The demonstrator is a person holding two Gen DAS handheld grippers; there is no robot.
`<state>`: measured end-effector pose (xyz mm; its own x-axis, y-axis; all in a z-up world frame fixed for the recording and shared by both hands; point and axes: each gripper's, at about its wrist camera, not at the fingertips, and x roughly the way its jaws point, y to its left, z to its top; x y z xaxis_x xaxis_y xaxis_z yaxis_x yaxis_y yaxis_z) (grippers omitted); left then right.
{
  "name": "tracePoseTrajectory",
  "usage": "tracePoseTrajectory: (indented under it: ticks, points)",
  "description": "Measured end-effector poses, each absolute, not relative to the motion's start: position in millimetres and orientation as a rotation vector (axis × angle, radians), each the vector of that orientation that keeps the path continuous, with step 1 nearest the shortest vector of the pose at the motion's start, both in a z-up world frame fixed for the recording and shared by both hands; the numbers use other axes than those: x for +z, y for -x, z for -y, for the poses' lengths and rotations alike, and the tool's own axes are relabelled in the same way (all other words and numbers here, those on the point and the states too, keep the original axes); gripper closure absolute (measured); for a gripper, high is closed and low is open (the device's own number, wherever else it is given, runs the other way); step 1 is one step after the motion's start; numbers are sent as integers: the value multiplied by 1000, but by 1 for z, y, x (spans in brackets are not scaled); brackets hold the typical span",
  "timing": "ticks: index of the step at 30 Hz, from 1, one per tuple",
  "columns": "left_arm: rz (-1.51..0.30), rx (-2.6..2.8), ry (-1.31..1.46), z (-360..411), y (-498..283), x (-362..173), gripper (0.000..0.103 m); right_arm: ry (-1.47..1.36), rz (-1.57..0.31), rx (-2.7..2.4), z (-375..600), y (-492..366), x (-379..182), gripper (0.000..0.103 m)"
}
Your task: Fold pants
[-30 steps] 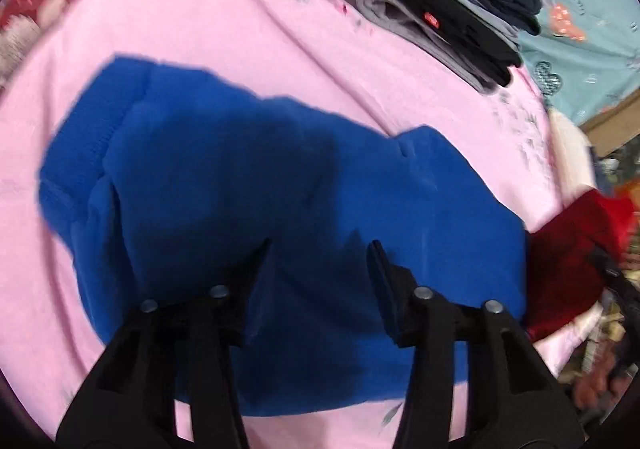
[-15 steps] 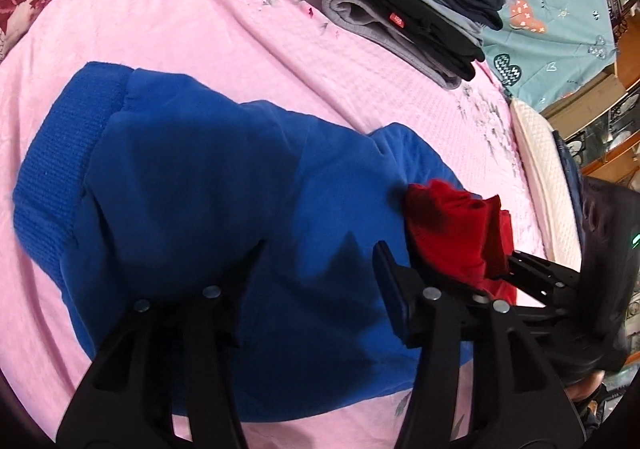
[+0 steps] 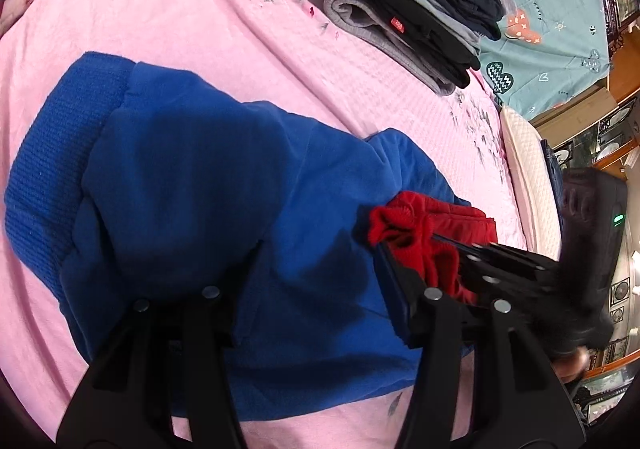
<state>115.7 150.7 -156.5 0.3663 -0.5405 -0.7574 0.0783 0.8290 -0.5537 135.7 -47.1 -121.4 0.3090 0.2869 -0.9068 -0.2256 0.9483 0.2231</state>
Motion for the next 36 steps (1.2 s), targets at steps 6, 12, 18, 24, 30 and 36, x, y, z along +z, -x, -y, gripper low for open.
tracePoseTrajectory:
  ticks: [6,12,18,24,30,36]
  points:
    - [-1113,-424,530,-167,-104,-140,46,-104,-1214,341,58,-132,-113,97]
    - [-1005,-217,649,-249,-58,-98,33,-125,-1017,334,108,-72,-59,55]
    - [-1060,-163,779,-280,-35,-118,33,-241,-1056,313,153,-29,-82,55]
    - [-1159,-222,850,-258,-48,-151,33,-281,-1064,331,167,-2,-91,55]
    - [-1167,-224,851,-244,-67,-164,33,-359,-1034,273,190,13,-93,55]
    - [-1137,-213,843,-240,-105,-166,43,-422,-1045,235,204,15,-100,55]
